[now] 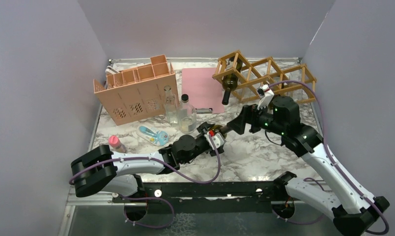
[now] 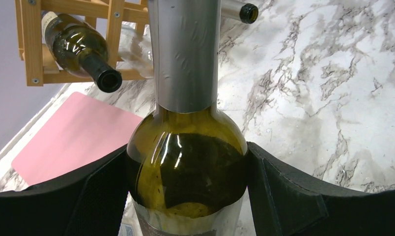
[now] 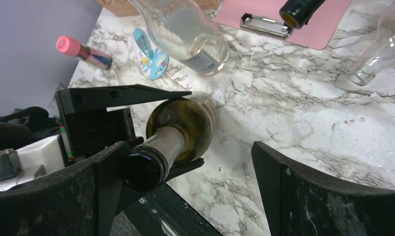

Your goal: Take the wine bottle off the wine rack

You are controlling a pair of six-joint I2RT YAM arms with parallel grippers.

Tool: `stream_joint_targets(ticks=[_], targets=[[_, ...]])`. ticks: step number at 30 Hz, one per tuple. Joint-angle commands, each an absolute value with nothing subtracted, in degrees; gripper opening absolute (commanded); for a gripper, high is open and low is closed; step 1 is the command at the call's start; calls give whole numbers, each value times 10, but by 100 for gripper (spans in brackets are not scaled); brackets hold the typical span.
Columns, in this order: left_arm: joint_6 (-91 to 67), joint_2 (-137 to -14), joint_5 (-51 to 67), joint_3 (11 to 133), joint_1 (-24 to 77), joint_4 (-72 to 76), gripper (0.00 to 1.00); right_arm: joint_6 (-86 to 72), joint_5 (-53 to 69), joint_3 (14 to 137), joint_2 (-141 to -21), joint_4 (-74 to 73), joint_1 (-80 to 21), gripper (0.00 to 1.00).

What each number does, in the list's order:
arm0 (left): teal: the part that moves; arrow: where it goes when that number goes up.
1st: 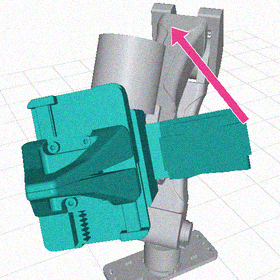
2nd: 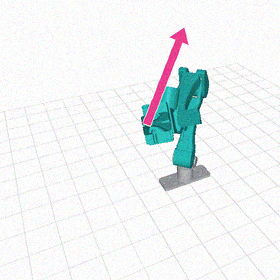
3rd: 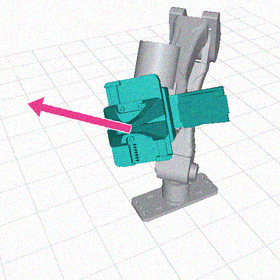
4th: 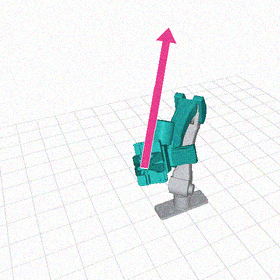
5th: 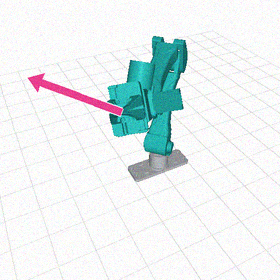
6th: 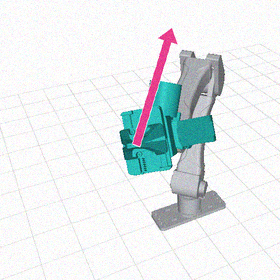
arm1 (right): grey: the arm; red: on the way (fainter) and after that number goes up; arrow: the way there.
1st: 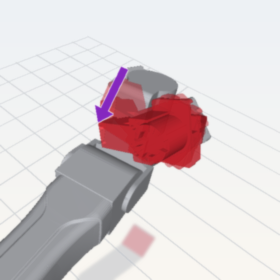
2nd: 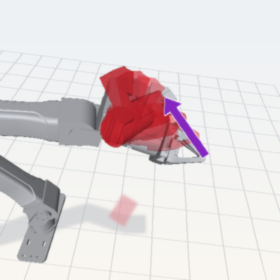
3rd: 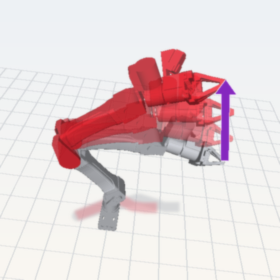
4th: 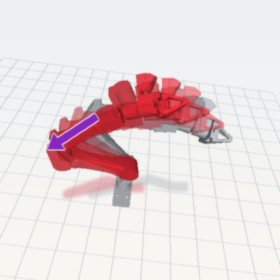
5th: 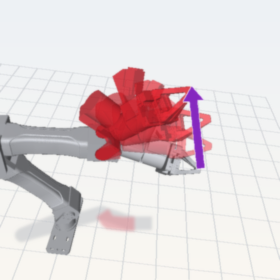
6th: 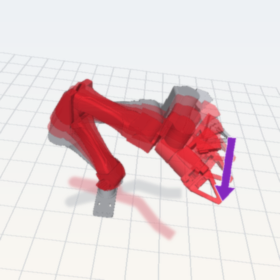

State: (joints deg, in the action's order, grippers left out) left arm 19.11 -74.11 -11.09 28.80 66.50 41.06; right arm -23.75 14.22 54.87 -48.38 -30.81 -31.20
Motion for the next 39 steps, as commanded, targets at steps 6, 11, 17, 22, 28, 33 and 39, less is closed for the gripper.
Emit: stream_joint_targets(ticks=[6, 11, 17, 22, 28, 33, 39], targets=[[186, -710, -145, 295, 667, 476, 49, -247, 219, 518, -517, -204, -319, 84], [183, -709, -144, 297, 668, 477, 49, -256, 212, 510, -525, -196, -325, 77], [180, -709, -146, 297, 667, 476, 49, -256, 204, 521, -556, -182, -356, 67], [180, -707, -150, 297, 668, 476, 49, -246, 189, 533, -580, -182, -385, 62], [180, -698, -143, 299, 667, 469, 60, -248, 143, 539, -573, -180, -392, 43], [126, -668, -151, 322, 668, 417, 99, -230, 126, 554, -581, -178, -392, 29], [123, -637, -92, 320, 667, 409, 99, -220, 71, 589, -592, -195, -392, 13]])
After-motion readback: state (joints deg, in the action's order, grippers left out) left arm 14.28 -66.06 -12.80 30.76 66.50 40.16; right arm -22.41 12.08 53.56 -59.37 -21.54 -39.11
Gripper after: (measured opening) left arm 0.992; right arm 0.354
